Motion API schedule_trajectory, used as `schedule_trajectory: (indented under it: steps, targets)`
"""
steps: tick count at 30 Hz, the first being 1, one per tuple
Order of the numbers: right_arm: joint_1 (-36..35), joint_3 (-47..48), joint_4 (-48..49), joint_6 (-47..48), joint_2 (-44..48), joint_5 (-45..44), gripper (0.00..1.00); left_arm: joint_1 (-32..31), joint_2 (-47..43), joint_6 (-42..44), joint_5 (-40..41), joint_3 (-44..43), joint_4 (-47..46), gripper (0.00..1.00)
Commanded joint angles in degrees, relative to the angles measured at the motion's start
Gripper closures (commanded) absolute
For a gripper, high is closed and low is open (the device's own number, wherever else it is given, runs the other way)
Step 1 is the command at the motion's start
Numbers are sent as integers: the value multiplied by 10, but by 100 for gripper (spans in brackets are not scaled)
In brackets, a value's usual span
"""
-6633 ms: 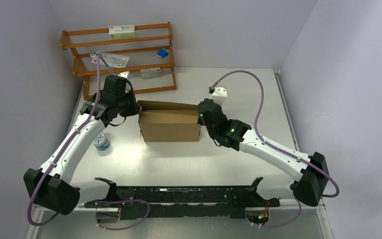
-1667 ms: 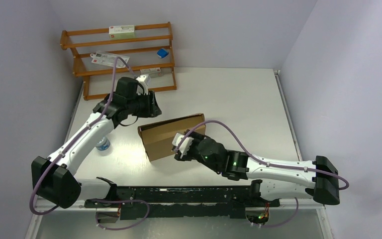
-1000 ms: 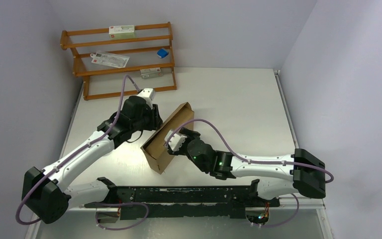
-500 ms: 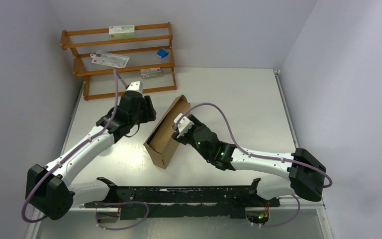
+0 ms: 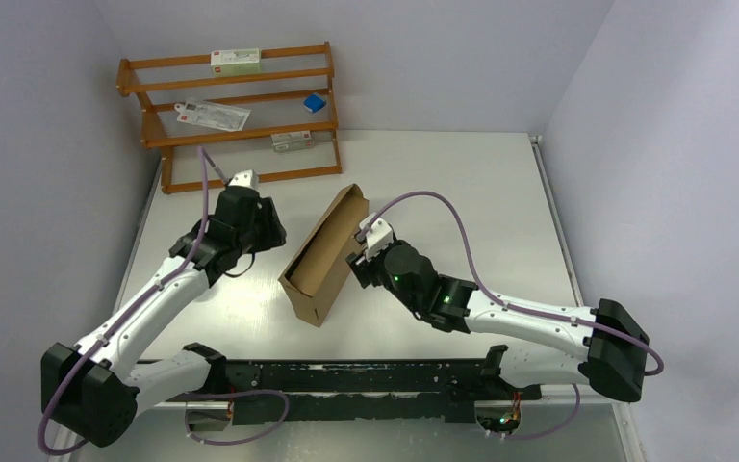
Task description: Fold the paper box
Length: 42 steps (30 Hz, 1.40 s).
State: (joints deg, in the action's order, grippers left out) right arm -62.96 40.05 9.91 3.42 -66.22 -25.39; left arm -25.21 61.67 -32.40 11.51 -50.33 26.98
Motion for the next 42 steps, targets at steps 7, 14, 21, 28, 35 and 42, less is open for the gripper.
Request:
schedule_trajectory:
  steps: [7, 14, 21, 28, 35, 42]
  targets:
    - [-2, 13, 14, -83, -65, 46, 40, -34, -1, -43, -38, 61, 0, 51]
    - [-19, 48, 13, -134, -101, 9, 40, -99, 21, -74, 39, 52, 18, 51]
    - [-44, 87, -6, -164, -136, -26, 41, -124, 50, -88, 68, 44, 8, 52]
    - [-93, 133, -35, -184, -182, -93, 42, -134, 96, -87, 75, 6, -2, 53]
    - [-96, 149, -51, -211, -209, -122, 43, -151, 132, -78, 91, -43, -2, 52]
    - [-82, 126, -46, -191, -174, -135, 42, -151, 117, -64, 142, -46, 26, 46]
